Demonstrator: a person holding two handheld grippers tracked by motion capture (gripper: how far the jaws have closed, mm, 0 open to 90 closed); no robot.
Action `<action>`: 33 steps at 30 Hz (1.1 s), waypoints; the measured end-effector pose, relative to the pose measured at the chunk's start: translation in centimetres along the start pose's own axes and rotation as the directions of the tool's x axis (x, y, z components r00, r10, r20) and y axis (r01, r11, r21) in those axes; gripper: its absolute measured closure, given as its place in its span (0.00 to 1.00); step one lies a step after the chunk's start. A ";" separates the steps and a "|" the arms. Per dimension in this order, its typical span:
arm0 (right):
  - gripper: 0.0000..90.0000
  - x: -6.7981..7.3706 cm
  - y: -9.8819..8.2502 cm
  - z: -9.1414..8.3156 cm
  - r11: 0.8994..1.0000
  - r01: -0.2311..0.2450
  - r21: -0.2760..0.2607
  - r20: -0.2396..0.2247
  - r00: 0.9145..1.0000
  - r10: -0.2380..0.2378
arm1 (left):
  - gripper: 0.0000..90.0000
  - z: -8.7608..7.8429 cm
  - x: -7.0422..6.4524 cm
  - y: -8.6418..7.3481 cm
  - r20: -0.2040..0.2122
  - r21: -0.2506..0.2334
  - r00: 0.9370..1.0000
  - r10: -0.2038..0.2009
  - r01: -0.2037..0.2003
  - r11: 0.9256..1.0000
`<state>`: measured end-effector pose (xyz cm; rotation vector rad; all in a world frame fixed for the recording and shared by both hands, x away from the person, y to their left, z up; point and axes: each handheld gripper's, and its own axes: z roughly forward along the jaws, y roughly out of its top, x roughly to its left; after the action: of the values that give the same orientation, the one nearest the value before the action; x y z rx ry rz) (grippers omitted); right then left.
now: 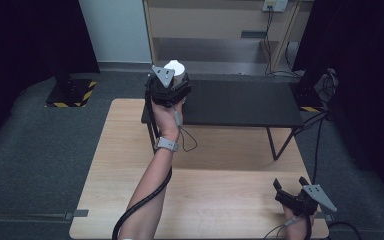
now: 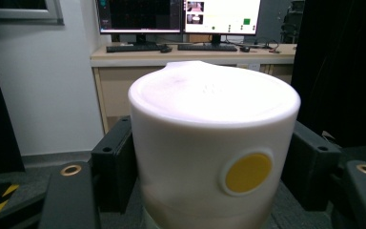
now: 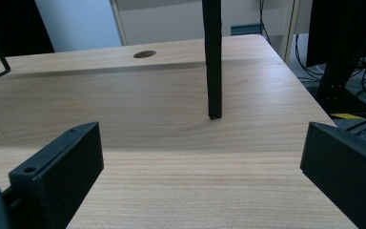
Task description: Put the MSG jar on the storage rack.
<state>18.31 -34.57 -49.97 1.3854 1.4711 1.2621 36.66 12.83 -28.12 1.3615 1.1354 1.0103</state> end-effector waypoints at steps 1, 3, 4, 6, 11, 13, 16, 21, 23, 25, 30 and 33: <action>0.01 0.0 0.0 0.0 1.000 0.000 0.000 0.000 1.000 0.000 | 0.34 0.0 -0.1 -0.4 -0.004 -0.017 1.000 -0.001 0.001 1.000; 0.01 0.0 0.0 0.0 1.000 0.002 0.002 -0.001 1.000 -0.002 | 0.34 -0.1 -0.3 -0.6 -0.010 -0.023 1.000 0.006 -0.006 1.000; 0.01 0.0 0.1 0.0 1.000 0.003 0.004 -0.002 1.000 -0.003 | 0.34 -0.1 -0.4 -0.7 -0.013 -0.028 1.000 0.010 -0.010 1.000; 0.01 0.0 0.0 0.0 1.000 0.004 0.002 -0.005 1.000 -0.004 | 0.34 0.0 -0.5 -0.9 -0.012 -0.035 1.000 0.012 -0.013 0.999; 0.01 0.0 0.0 0.0 1.000 0.004 0.000 -0.005 1.000 -0.004 | 0.34 0.1 -0.5 -0.8 -0.013 -0.029 1.000 0.022 -0.022 0.999; 0.01 0.0 0.0 0.0 1.000 0.004 -0.001 -0.005 1.000 -0.004 | 0.33 0.2 -0.5 -0.9 -0.013 -0.032 1.000 0.023 -0.024 0.999; 0.01 -0.1 -0.1 0.0 1.000 0.000 -0.003 -0.004 1.000 0.000 | 0.33 0.2 -0.5 -1.1 -0.011 -0.039 1.000 0.023 -0.024 0.999; 0.01 0.0 0.0 0.0 1.000 0.001 -0.002 -0.004 1.000 -0.001 | 0.24 0.3 0.2 -1.0 0.021 -0.017 1.000 0.014 -0.014 1.000; 0.01 -0.1 -0.1 0.0 1.000 -0.002 -0.003 -0.003 1.000 0.002 | 0.10 0.0 0.2 -1.4 0.014 -0.027 1.000 0.007 -0.007 1.000; 0.01 -0.1 -0.1 -0.1 1.000 -0.005 -0.005 -0.001 1.000 0.005 | 0.00 -1.0 0.4 -1.8 0.026 -0.050 0.999 0.020 -0.019 0.999; 0.01 -0.1 -0.1 -0.1 1.000 -0.008 -0.008 -0.001 1.000 0.008 | 0.00 -5.7 1.8 -3.1 0.065 -0.139 0.997 0.044 -0.035 0.990; 0.01 -0.1 -0.1 -0.1 1.000 -0.012 -0.008 -0.003 1.000 0.012 | 0.00 -9.4 3.2 -4.9 0.072 -0.191 0.997 0.040 -0.026 0.981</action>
<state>18.20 -34.66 -50.09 1.3898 1.4599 1.2765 27.65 17.79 -32.11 1.2577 0.9381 1.0545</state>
